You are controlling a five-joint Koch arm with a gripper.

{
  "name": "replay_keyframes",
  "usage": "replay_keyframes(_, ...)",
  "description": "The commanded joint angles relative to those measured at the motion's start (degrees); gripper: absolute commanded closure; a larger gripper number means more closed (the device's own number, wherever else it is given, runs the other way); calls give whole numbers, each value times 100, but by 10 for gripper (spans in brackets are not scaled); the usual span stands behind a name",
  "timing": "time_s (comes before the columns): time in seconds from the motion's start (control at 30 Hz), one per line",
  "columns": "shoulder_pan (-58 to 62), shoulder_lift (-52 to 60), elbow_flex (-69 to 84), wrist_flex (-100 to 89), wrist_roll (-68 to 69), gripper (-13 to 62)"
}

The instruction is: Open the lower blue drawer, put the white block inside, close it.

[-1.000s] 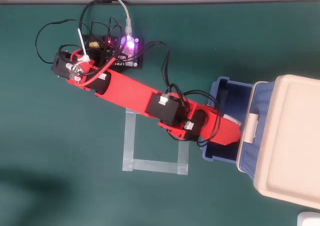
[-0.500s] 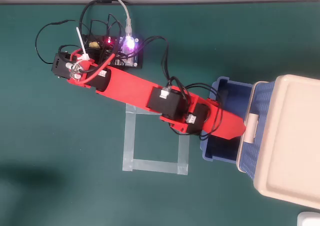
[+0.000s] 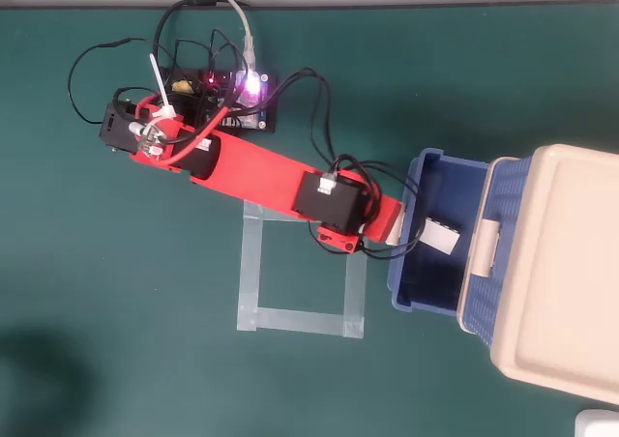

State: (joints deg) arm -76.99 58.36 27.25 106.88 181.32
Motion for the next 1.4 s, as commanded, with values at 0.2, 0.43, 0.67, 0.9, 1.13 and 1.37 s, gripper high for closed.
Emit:
replay_keyframes(0.2,-62,-642,-624,-501,-185,169)
replay_keyframes(0.43,-105,-1345,-1714,-2136,-193,167)
replay_keyframes(0.67,-79,-1644,-1986,-3252,-229,162)
replay_keyframes(0.9,-35,-422,-2127,-765,-211,157)
replay_keyframes(1.13,1037,2180,-229,1072,-633,157)
replay_keyframes(1.37,3103,5528,6249,431,-3586,158)
